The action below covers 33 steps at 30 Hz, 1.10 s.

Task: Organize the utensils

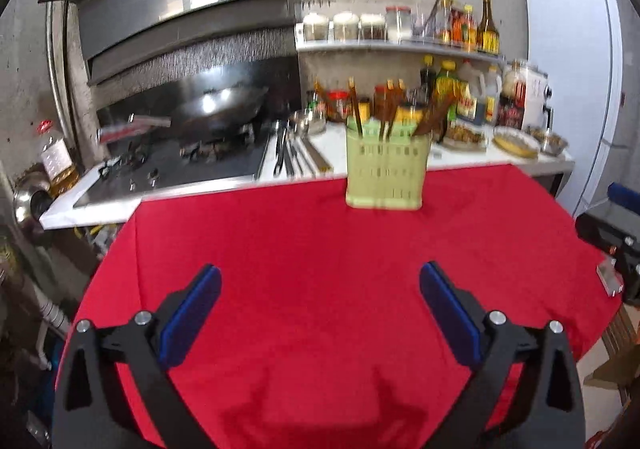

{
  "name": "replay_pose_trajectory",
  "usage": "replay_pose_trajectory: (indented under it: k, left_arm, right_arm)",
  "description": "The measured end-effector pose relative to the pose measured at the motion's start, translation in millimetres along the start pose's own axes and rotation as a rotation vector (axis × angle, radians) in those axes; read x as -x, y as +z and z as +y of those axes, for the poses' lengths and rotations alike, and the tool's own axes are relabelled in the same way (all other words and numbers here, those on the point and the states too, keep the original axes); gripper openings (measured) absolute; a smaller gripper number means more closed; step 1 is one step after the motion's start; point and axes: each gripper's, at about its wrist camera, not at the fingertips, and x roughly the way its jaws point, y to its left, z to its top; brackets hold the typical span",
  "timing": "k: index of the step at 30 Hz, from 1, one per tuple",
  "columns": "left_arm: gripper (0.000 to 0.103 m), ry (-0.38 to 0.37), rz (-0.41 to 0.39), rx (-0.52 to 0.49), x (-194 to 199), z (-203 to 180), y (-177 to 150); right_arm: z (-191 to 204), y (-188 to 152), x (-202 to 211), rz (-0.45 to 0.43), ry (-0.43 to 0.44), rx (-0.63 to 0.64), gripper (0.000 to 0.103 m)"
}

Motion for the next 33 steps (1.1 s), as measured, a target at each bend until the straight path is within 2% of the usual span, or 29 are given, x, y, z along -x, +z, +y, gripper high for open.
replay_pose_trajectory:
  k: [6, 14, 33]
  left_arm:
    - [0.097, -0.023, 0.076, 0.01, 10, 0, -22]
    - [0.097, 0.013, 0.036, 0.042, 25, 7, -16]
    - [0.097, 0.016, 0.066, 0.039, 14, 6, -13]
  right_arm:
    - [-5, -22, 18, 0.03, -0.048, -0.035, 0.097]
    - [-19, -30, 21, 0.043, -0.078, -0.063, 0.097]
    - [-23, -26, 15, 0.051, -0.064, -0.076, 0.097]
